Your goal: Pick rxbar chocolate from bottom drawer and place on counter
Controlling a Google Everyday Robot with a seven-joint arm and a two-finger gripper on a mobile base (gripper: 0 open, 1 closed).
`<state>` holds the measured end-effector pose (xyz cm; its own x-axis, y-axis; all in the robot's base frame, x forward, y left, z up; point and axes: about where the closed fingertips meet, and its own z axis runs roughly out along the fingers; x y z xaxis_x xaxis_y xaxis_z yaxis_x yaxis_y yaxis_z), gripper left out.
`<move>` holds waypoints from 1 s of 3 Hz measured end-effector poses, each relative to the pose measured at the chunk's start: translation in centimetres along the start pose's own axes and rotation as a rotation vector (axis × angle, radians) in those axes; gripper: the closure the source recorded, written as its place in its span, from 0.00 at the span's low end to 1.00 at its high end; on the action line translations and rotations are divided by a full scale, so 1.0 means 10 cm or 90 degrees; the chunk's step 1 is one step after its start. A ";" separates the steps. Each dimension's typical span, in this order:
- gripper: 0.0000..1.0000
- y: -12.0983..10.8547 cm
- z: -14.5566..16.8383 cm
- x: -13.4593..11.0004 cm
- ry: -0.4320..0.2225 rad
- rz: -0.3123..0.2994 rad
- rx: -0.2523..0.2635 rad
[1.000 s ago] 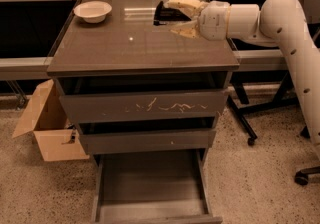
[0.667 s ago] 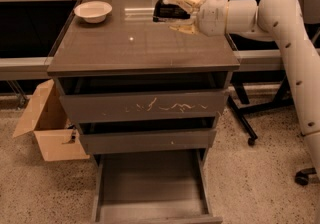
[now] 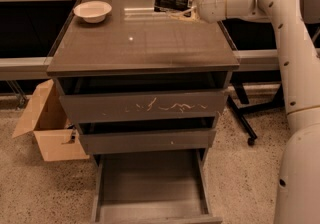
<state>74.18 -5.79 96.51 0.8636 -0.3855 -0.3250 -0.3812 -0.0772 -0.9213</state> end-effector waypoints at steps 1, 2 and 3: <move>1.00 0.01 0.02 0.08 0.019 0.052 -0.029; 1.00 0.07 0.06 0.17 0.034 0.093 -0.060; 1.00 0.18 0.10 0.30 0.055 0.126 -0.089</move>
Offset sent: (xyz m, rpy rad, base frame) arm 0.0266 -0.0143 -0.0155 -0.0892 0.2498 -0.0838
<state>76.39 -6.20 93.67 0.7387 -0.4823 -0.4709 -0.5871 -0.1172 -0.8010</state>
